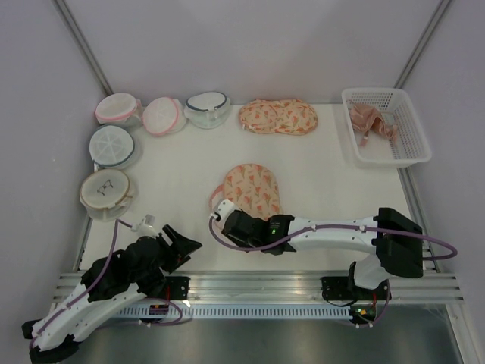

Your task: Unzip the laundry bag and remove the bra

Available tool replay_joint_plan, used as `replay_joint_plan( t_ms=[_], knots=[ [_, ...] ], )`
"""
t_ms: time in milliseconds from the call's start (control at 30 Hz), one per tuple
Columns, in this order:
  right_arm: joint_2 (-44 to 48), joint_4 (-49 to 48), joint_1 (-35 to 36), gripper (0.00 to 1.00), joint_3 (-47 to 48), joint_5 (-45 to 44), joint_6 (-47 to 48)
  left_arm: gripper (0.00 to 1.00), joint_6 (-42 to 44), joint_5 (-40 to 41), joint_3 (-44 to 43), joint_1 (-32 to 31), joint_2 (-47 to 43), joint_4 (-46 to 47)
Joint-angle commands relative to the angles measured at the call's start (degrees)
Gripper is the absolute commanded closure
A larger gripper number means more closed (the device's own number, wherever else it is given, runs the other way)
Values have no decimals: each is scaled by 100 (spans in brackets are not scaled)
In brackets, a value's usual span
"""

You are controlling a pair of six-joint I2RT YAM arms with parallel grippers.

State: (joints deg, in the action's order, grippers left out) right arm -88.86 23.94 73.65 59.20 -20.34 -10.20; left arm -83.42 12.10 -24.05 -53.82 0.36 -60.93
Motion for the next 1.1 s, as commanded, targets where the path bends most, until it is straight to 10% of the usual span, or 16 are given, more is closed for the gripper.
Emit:
replay_joint_plan(
  t_ms=[0,233,400,1067],
  knots=[
    [-184,-224,-8,46,206,74,-315,24,36,188,-266,-14,-414,-165],
    [597,-487,-113,2,-31,-110,-1202,24,19,223,-293,-5,-414,-218],
    [564,-75,-1141,2,152,-83,-1679,24,27,232,-267,-5,-414,-218],
    [-2513,445,-1652,11,2685,-313,-1951,24,71,319,-433,-5,-414,-429]
  ],
)
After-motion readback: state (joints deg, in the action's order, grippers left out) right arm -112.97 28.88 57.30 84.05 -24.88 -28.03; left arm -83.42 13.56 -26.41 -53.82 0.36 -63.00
